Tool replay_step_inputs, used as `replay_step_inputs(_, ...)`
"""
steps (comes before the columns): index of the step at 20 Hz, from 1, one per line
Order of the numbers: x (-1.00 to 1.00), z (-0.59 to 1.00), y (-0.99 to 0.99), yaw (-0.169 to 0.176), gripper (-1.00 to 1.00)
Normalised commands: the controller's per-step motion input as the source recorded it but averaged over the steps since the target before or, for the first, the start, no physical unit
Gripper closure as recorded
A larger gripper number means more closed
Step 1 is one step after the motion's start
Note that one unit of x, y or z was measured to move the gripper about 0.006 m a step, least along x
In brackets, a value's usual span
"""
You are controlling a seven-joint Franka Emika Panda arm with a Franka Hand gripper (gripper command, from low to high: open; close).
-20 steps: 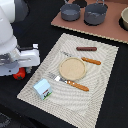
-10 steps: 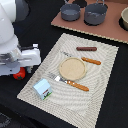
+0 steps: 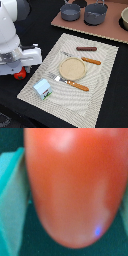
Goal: Interact with the objects in diverse but meaningful ways.
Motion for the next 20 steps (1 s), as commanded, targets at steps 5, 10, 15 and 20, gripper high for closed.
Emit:
replay_step_inputs(5,0.01,-0.13,0.00,-0.021,-1.00)
replay_step_inputs(10,-0.22,0.72,0.16,-0.024,-1.00)
replay_step_inputs(15,-0.07,1.00,0.61,0.026,1.00)
replay_step_inputs(20,0.44,0.95,0.69,0.044,1.00)
